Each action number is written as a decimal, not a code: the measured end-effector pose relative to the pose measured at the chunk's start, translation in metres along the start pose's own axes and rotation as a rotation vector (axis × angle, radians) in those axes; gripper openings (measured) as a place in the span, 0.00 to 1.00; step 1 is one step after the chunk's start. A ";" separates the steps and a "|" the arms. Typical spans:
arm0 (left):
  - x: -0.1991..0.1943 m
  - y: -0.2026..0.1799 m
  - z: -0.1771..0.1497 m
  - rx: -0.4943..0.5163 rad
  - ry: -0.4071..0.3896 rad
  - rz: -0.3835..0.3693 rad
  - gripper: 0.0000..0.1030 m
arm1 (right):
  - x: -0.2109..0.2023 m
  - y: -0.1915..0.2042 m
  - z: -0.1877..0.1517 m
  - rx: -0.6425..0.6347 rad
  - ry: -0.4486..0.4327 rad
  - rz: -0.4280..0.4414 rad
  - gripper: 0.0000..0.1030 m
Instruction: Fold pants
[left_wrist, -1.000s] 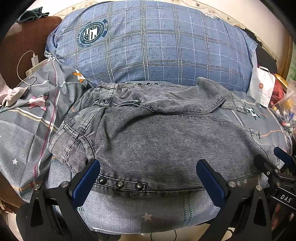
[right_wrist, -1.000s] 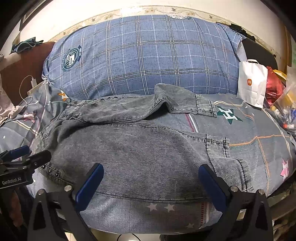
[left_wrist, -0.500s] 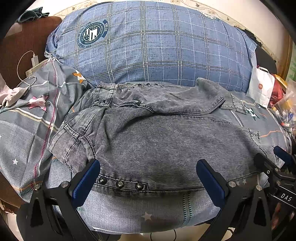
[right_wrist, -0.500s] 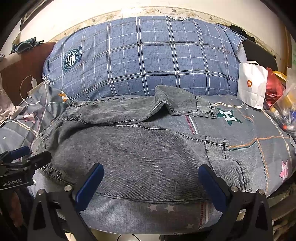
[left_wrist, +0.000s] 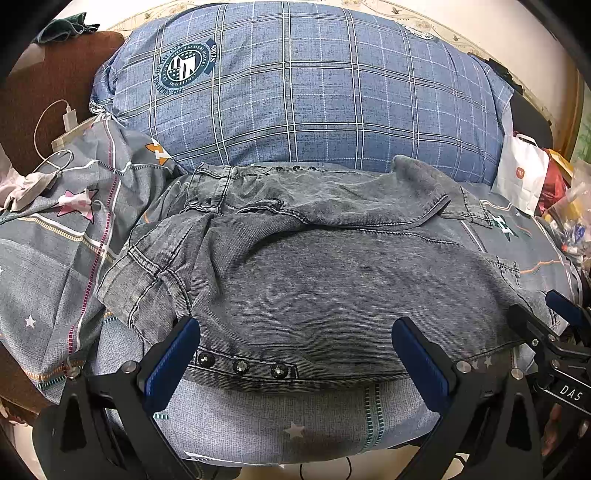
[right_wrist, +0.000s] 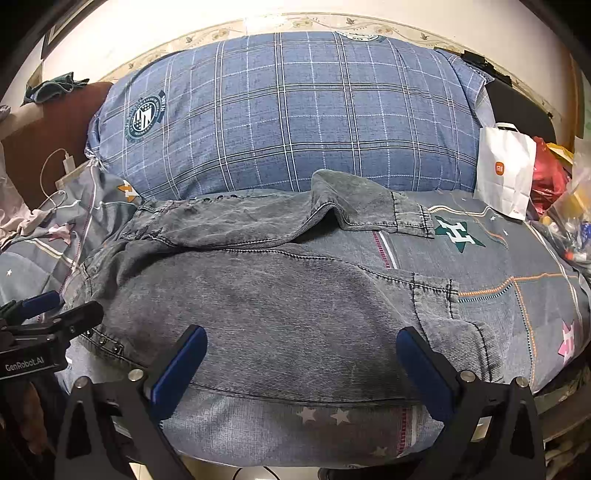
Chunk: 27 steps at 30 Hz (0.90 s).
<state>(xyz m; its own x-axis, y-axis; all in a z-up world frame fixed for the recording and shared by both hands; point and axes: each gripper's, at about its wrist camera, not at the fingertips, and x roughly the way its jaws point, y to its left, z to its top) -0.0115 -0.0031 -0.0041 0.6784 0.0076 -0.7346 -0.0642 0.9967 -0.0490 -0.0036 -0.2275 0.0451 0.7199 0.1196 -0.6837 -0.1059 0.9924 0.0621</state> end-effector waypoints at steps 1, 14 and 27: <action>0.000 0.001 0.000 0.001 0.000 0.000 1.00 | 0.000 0.000 0.000 0.000 0.001 0.000 1.00; 0.020 0.074 0.024 -0.124 -0.007 0.071 1.00 | -0.016 -0.133 -0.005 0.415 0.056 0.157 1.00; 0.077 0.085 0.017 0.024 0.064 0.111 1.00 | 0.072 -0.237 0.004 0.694 0.332 0.361 0.96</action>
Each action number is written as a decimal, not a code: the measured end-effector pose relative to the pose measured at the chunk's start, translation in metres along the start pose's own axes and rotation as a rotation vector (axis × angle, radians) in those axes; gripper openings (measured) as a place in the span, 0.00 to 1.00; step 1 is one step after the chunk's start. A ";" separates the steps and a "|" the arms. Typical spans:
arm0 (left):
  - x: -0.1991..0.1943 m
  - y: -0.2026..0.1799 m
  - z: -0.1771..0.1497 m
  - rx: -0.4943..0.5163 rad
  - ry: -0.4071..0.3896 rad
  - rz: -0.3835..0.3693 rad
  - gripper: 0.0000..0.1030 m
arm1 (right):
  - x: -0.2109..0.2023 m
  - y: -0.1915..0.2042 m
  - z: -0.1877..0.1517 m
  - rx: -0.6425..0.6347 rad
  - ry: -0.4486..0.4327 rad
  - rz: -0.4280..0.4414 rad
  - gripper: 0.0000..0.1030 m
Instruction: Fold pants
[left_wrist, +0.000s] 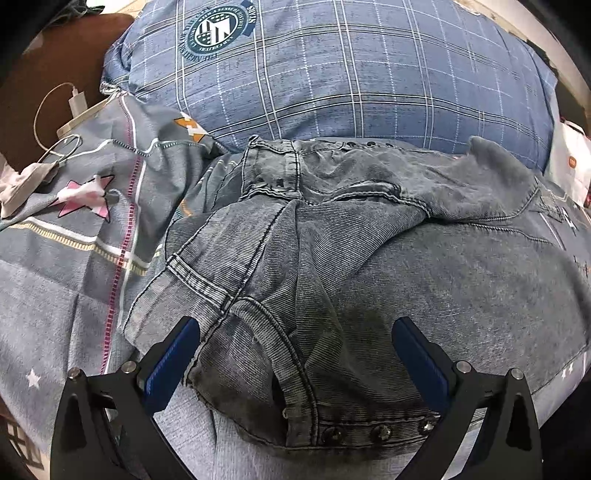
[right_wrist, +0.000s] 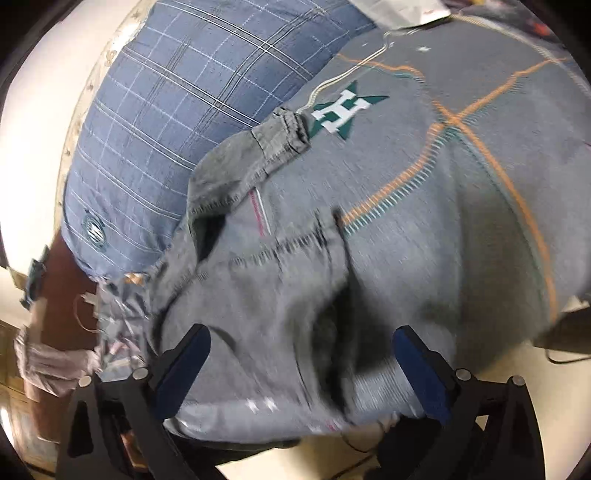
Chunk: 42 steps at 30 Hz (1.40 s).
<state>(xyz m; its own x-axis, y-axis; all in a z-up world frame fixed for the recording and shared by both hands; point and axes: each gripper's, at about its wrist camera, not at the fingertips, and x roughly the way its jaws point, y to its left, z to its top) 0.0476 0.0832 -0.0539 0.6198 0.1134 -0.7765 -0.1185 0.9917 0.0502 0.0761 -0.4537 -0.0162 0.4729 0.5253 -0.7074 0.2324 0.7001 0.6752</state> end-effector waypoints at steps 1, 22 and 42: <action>0.001 0.001 -0.001 -0.004 -0.004 -0.010 1.00 | 0.006 -0.003 0.011 0.015 0.016 0.018 0.94; 0.023 -0.008 -0.008 0.014 0.039 -0.022 1.00 | 0.048 0.036 0.009 -0.435 0.079 -0.579 0.07; 0.023 -0.008 -0.013 0.029 0.034 -0.016 1.00 | 0.074 0.049 0.048 -0.420 -0.099 -0.624 0.00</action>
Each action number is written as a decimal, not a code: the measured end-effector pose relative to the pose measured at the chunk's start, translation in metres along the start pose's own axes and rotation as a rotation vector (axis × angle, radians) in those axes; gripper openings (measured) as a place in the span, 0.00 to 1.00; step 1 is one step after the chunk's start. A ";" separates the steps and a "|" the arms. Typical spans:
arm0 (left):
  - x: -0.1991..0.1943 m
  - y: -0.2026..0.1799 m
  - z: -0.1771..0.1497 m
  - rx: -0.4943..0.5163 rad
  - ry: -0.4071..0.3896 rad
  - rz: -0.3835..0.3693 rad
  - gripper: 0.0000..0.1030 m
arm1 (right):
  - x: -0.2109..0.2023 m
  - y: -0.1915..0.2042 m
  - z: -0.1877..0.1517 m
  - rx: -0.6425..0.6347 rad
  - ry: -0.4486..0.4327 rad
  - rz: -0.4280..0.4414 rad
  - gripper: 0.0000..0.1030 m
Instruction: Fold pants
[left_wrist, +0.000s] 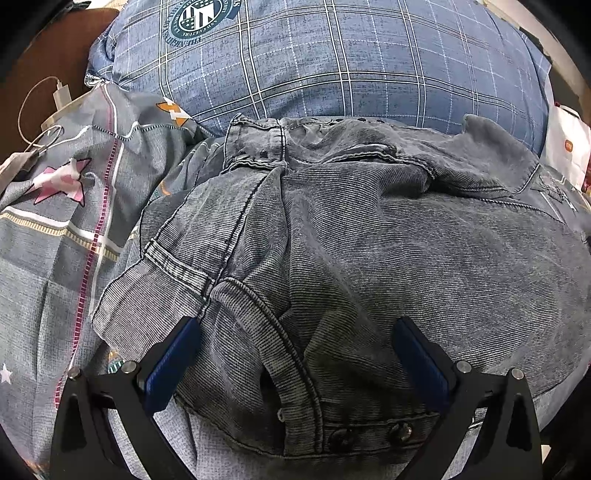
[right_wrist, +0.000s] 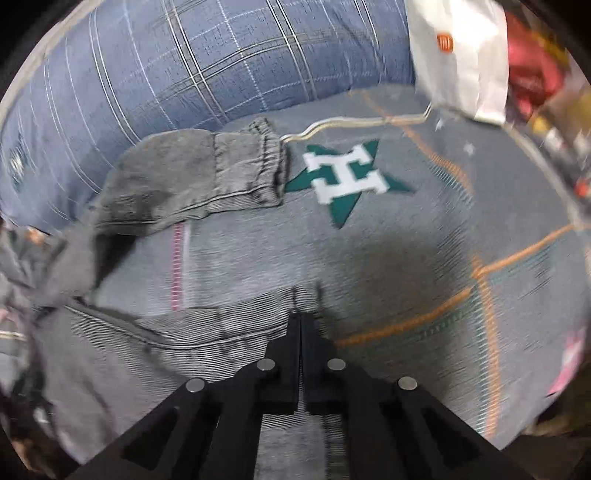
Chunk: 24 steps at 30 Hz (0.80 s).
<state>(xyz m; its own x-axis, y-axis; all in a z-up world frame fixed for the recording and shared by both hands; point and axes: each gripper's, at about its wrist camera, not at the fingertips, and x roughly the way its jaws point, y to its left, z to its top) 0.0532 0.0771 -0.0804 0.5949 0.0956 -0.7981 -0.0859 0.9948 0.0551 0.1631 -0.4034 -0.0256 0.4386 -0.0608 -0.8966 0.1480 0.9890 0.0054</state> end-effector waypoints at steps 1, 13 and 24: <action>-0.001 -0.002 0.000 0.003 -0.003 0.006 1.00 | -0.002 0.002 0.000 -0.019 -0.010 -0.060 0.06; 0.001 0.015 -0.010 -0.044 -0.002 0.073 1.00 | 0.007 0.046 -0.052 -0.072 0.197 0.239 0.75; -0.035 0.046 0.016 -0.154 -0.121 0.057 1.00 | -0.040 0.047 -0.011 -0.015 0.017 0.231 0.76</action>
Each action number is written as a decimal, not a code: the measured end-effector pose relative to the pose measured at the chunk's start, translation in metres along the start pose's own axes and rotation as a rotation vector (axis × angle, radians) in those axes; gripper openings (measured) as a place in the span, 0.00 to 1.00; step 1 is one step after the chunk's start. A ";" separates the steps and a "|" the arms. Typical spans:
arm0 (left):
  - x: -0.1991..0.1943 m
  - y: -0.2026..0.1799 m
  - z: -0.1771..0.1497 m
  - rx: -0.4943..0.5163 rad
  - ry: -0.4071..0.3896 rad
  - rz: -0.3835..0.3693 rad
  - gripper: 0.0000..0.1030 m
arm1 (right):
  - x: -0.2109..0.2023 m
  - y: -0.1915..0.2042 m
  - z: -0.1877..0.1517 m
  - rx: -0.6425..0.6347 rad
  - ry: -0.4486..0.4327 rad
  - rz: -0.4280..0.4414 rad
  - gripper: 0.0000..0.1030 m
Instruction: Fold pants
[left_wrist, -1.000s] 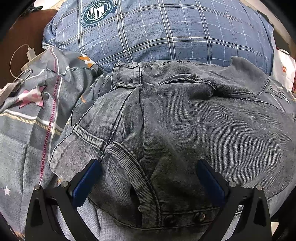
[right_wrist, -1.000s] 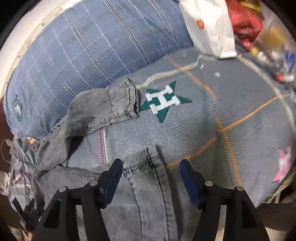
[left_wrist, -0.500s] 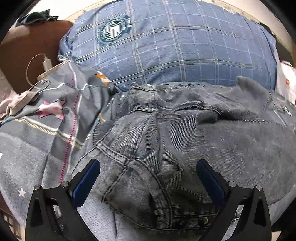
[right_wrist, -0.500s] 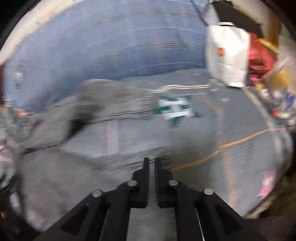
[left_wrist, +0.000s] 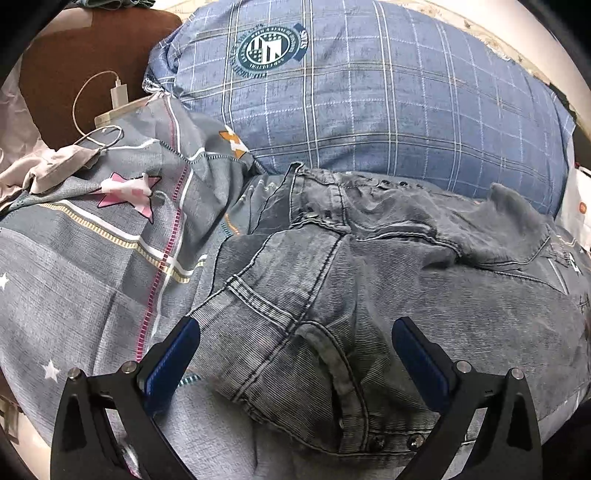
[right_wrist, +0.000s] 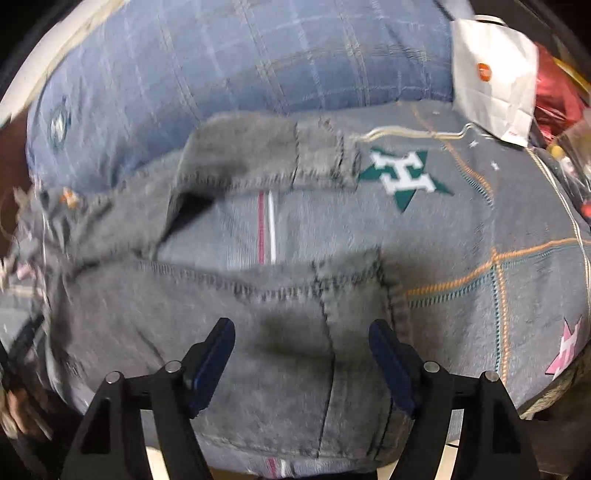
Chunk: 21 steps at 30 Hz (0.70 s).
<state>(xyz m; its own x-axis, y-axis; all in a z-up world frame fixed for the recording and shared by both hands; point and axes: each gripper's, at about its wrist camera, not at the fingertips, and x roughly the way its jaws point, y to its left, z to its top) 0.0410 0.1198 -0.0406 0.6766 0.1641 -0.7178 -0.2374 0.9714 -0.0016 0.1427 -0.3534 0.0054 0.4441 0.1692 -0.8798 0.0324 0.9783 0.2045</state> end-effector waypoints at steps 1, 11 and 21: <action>0.001 0.002 0.003 -0.001 0.004 -0.003 1.00 | 0.000 -0.005 0.007 0.014 -0.015 -0.002 0.76; 0.047 0.006 0.071 -0.048 0.052 -0.009 1.00 | 0.043 -0.040 0.107 0.166 -0.006 0.063 0.64; 0.140 -0.005 0.089 -0.028 0.229 -0.022 1.00 | 0.098 0.000 0.145 -0.024 0.125 -0.168 0.17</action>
<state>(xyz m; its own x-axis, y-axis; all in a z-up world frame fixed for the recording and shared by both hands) 0.1995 0.1528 -0.0792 0.5063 0.0968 -0.8569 -0.2461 0.9686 -0.0360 0.3163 -0.3537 -0.0187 0.3198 0.0154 -0.9474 0.0747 0.9963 0.0414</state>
